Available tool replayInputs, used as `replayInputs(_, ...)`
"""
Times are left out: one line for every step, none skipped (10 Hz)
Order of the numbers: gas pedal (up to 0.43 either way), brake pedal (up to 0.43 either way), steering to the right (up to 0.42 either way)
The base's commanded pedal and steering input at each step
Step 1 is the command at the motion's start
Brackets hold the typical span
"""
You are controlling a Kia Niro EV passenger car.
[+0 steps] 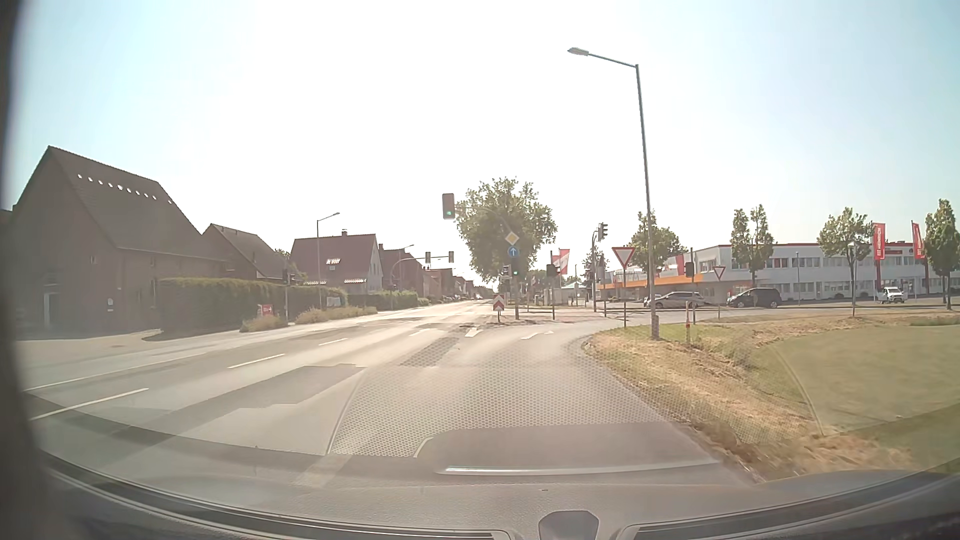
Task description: Follow the waypoints while adhering to traffic rules and regulations
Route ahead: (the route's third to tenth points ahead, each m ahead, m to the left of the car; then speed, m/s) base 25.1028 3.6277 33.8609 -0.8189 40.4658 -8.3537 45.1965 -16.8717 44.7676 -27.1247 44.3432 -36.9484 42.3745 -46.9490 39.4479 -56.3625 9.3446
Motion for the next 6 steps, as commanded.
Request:
replayInputs(0.000,0.049,-0.018)
replayInputs(0.000,0.067,-0.017)
replayInputs(0.000,0.085,-0.015)
replayInputs(0.000,0.098,-0.010)
replayInputs(0.000,0.116,-0.008)
replayInputs(0.000,0.122,-0.007)
